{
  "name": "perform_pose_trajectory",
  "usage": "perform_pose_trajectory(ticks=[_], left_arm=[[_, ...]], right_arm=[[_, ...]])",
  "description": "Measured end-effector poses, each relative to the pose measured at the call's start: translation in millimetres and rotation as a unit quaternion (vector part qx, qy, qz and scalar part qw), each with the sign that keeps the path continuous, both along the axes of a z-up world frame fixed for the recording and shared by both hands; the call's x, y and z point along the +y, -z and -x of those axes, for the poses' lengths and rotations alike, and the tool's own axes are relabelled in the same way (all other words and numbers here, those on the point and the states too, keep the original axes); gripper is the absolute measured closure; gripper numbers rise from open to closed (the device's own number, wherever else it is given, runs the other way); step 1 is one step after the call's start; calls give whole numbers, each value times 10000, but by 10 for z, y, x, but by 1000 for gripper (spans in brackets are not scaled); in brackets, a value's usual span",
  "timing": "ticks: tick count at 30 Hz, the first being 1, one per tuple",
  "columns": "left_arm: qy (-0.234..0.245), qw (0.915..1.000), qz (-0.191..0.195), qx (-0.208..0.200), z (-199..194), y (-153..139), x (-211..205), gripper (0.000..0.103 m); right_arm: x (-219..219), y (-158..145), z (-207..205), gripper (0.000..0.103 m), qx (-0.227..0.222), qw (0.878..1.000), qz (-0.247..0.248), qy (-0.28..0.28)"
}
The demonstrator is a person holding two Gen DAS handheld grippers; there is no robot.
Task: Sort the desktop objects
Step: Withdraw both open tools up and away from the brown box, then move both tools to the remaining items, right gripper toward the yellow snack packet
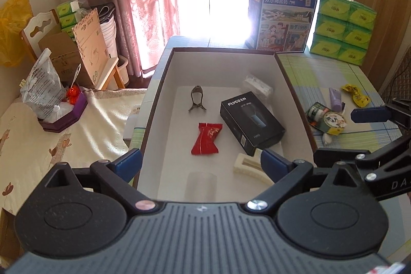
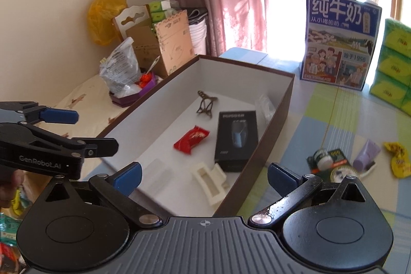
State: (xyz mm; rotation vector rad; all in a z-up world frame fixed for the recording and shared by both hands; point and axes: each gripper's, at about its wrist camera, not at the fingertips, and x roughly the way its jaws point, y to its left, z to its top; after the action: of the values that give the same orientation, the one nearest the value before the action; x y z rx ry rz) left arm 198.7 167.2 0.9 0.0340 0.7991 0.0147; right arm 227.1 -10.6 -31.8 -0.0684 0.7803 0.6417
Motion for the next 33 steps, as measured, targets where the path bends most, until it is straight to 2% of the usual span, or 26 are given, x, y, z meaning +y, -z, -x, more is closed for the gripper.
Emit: perform_pose_trajectory(ticks=[7, 20, 33], left_arm=[[-35, 10000, 29, 63, 273, 31, -119, 6], [-301, 9991, -34, 281, 609, 105, -306, 6], [-652, 9965, 12, 529, 755, 241, -660, 6]], right_arm=[[-80, 37, 246, 2, 172, 9997, -15, -145], [-146, 120, 531, 2, 315, 9963, 137, -782], [-446, 285, 560, 2, 601, 9923, 296, -1044]])
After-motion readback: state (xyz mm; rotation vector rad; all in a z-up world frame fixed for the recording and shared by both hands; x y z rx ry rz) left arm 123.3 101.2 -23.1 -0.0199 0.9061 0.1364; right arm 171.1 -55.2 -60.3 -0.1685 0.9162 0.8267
